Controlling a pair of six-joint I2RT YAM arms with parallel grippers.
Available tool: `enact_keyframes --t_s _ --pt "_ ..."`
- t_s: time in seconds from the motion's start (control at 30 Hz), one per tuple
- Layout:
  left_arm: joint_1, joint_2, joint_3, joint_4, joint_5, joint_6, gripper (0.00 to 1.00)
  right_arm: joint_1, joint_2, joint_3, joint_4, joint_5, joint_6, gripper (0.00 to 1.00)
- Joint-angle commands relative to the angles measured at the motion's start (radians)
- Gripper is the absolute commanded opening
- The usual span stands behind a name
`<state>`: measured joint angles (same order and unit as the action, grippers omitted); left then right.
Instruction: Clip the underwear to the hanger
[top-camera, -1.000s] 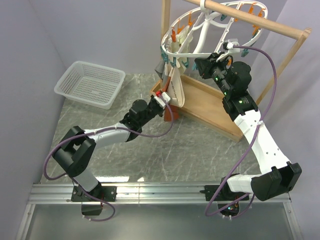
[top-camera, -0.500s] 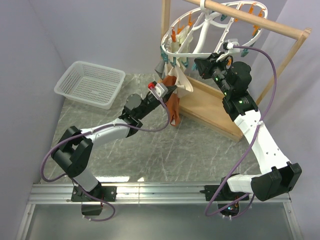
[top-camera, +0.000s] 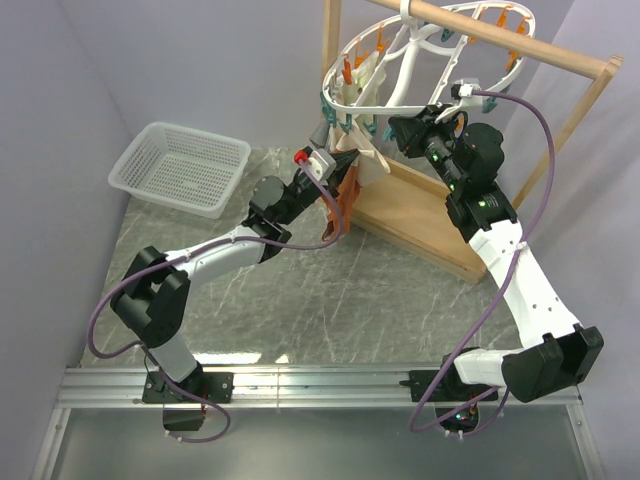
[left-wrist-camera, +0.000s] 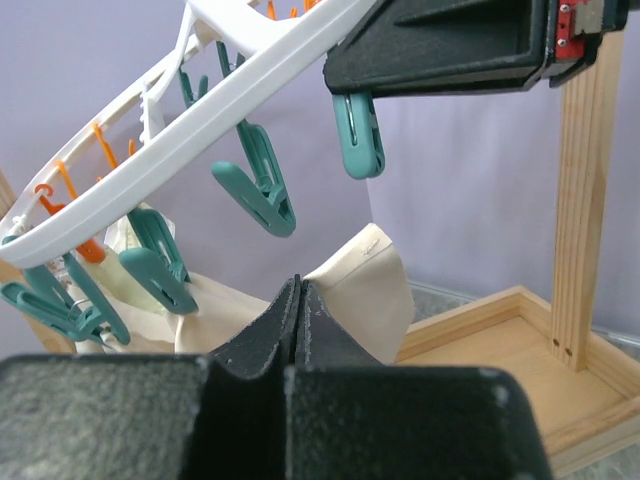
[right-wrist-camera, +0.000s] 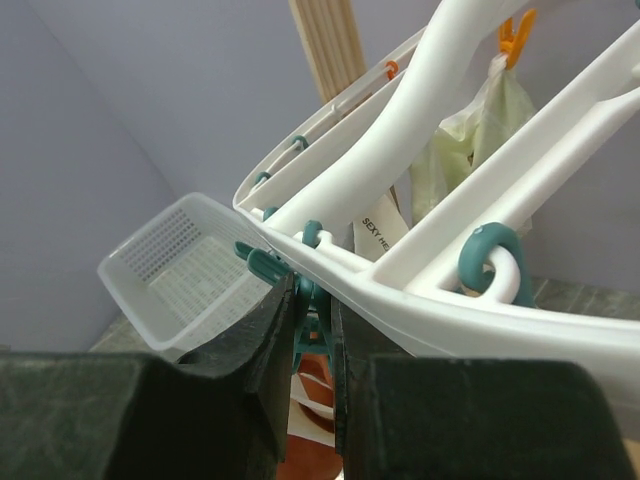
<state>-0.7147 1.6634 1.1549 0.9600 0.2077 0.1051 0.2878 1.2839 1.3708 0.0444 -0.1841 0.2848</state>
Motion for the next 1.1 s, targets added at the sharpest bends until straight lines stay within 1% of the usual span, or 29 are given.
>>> enact_keyframes --t_s 0.0,0.47,1.07 --pt "0.003 0.018 0.061 0.043 0.002 -0.033 0.00 0.008 0.009 0.020 -0.006 -0.097 0.068 0.00" --pt "0.001 0.052 0.111 0.036 -0.011 -0.059 0.00 0.007 0.020 0.019 -0.003 -0.126 0.148 0.00" --pt "0.003 0.087 0.166 0.025 0.001 -0.074 0.00 0.007 0.038 0.024 0.002 -0.141 0.211 0.00"
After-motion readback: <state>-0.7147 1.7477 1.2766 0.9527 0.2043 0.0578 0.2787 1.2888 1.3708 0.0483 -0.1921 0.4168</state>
